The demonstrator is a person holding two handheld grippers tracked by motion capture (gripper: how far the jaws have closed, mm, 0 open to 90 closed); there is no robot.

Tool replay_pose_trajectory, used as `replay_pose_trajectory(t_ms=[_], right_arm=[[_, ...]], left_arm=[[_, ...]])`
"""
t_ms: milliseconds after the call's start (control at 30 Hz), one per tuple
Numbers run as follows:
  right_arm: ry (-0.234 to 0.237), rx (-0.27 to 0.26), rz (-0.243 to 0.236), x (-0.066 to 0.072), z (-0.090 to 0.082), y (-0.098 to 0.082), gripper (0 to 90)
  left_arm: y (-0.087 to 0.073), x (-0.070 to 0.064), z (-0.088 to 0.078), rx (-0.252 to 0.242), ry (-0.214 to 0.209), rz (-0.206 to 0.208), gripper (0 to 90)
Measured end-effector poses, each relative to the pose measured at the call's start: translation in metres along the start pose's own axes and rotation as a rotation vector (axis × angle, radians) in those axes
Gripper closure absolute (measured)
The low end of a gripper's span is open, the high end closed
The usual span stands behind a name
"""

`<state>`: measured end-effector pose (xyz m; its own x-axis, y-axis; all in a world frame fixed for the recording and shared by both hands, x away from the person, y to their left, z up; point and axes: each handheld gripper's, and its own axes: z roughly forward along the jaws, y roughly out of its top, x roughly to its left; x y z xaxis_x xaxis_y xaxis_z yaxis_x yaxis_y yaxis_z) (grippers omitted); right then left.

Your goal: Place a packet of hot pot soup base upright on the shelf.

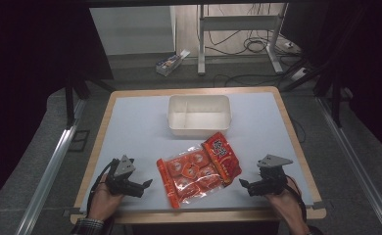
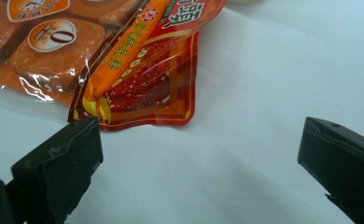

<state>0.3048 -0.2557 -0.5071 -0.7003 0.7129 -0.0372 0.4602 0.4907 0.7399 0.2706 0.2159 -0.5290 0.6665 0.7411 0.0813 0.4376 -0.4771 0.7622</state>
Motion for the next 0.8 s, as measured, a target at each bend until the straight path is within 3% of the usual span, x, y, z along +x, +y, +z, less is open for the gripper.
replay_pose_trajectory(t_ms=[200, 800], right_arm=[[0.016, -0.01, 0.002, -0.0004, -0.0009, -0.0003, 0.0], [0.048, 0.002, -0.013, -0.001, 0.0029, 0.0, 0.0]], left_arm=[[0.0009, -0.0044, 0.0032, 0.023, 0.014, 0.03, 0.3], [0.0003, -0.0061, 0.0057, 0.051, 0.023, 0.044, 1.0]])
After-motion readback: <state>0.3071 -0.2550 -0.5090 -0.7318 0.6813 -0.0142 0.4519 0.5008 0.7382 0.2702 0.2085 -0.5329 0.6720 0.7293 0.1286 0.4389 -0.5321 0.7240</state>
